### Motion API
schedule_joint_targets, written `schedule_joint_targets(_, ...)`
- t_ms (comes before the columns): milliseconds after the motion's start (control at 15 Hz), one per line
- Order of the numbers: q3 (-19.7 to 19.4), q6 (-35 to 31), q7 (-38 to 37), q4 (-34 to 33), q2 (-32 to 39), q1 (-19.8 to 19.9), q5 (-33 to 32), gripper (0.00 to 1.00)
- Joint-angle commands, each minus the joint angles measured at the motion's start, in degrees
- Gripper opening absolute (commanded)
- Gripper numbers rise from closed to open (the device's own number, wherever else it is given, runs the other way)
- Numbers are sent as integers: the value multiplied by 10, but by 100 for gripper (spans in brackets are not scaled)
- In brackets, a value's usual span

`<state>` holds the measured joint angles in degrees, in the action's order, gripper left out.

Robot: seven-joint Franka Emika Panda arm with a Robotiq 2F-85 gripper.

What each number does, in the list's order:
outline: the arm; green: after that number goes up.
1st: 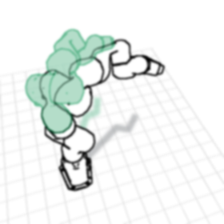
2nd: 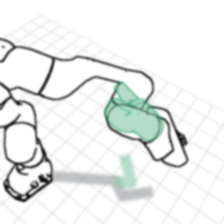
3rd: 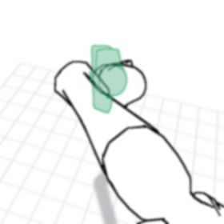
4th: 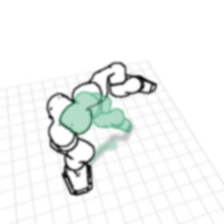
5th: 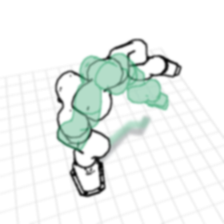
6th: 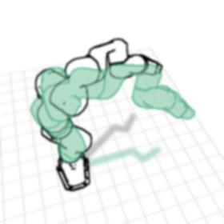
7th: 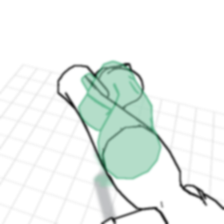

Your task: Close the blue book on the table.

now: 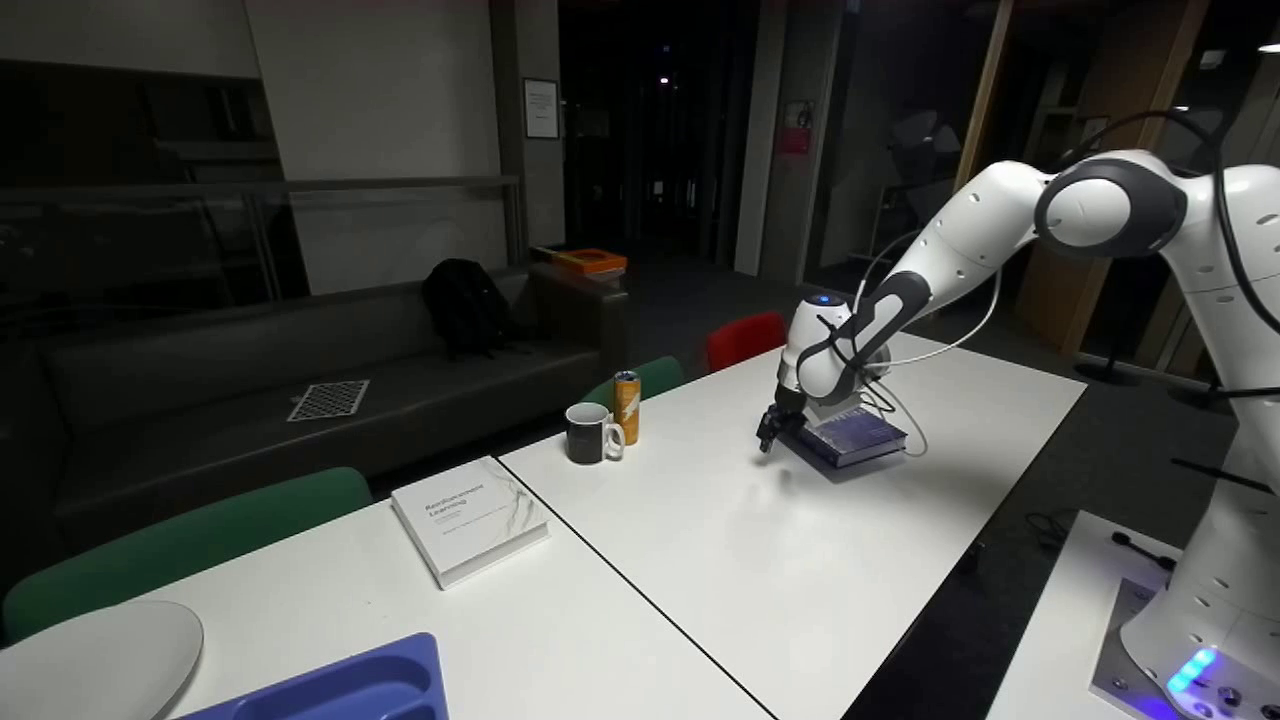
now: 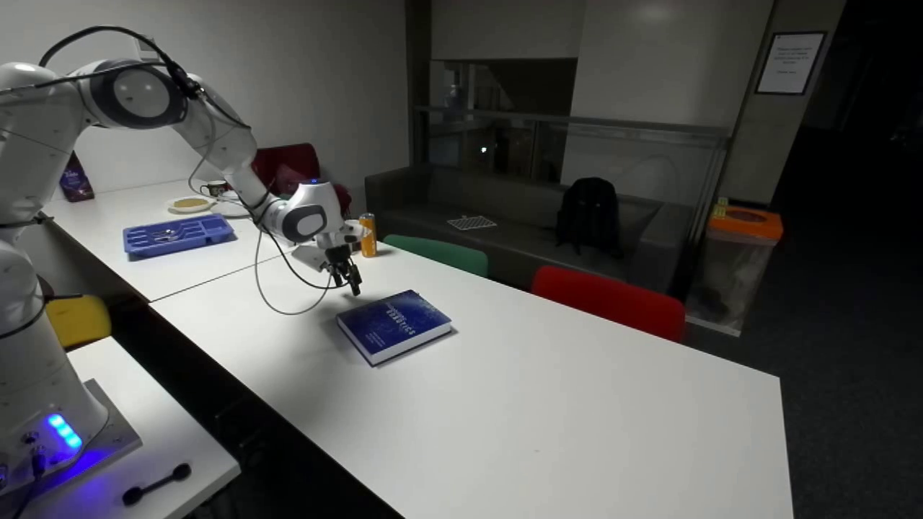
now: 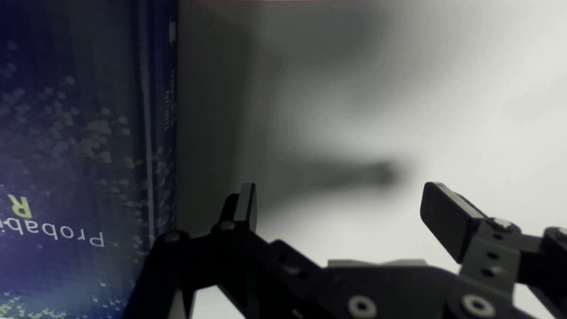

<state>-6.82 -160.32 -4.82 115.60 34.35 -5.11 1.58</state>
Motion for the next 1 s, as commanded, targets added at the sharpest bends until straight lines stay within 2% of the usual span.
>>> schedule_joint_targets(0,8,-15,-19,-7,9,13,-1,100)
schedule_joint_targets(933,12,-17,-20,-5,15,41,9,100)
